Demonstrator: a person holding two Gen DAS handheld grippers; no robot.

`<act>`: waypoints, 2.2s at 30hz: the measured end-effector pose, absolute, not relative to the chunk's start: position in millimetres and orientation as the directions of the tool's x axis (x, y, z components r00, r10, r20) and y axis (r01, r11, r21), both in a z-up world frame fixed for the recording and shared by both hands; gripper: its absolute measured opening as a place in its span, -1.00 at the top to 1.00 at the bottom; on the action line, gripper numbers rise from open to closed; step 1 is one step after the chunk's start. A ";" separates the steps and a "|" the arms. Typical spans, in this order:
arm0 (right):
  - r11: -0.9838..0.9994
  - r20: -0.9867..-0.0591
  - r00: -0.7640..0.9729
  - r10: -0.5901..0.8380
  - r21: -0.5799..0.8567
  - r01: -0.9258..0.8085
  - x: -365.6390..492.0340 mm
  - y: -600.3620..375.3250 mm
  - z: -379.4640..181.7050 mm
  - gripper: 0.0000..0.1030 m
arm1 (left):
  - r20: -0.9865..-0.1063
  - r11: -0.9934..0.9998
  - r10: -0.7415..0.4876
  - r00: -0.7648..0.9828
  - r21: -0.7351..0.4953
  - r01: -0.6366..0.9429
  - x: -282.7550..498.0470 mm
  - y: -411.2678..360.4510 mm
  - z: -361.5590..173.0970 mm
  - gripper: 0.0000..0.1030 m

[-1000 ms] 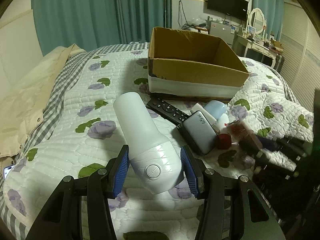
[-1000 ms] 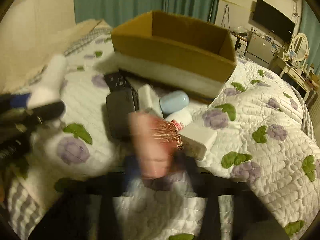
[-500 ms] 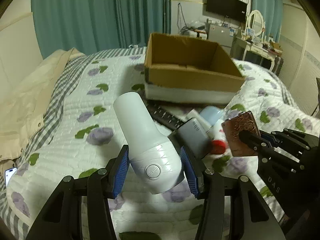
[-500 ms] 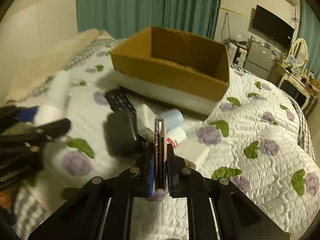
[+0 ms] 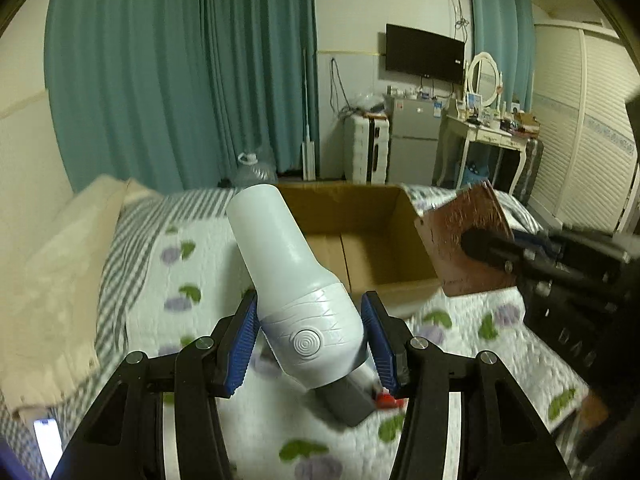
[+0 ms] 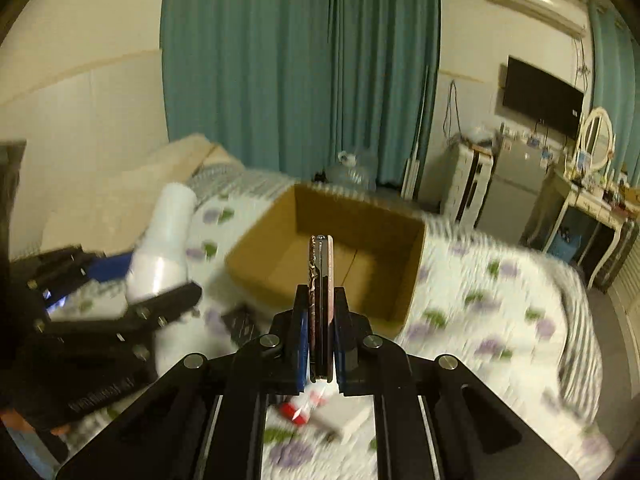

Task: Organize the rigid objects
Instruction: 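Carry the hair dryer and pink card into the box and release both, then move both tools back toward the remaining items beside the box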

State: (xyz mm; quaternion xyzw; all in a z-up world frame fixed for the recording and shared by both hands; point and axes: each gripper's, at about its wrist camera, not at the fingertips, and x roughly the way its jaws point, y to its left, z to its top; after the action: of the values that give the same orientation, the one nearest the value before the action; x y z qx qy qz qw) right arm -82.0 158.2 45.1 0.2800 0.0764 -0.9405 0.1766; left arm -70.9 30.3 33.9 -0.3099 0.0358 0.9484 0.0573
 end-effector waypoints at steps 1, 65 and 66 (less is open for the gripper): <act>-0.924 -0.549 -0.782 -0.296 -0.044 0.380 -90.0 158.9 50.7 0.82 | -0.589 -0.991 0.092 -0.803 0.027 -0.133 -78.7 32.3 36.4 -0.01; -0.982 -0.579 -0.801 -0.152 -0.006 0.190 -178.5 225.0 32.0 -0.58 | -0.600 -0.991 0.038 -0.799 0.079 -0.106 -180.5 55.7 27.8 -0.30; -0.981 -0.575 -0.804 -0.149 -0.016 0.193 -169.2 224.8 37.4 -0.58 | -0.594 -0.991 0.040 -0.803 0.079 -0.107 -174.1 54.4 32.5 -0.33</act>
State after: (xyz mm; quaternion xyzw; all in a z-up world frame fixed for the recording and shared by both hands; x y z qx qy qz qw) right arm -169.2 224.8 37.4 0.2996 0.0370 -0.9491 0.0901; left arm -174.1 54.4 32.5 -0.3111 0.0542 0.9481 0.0388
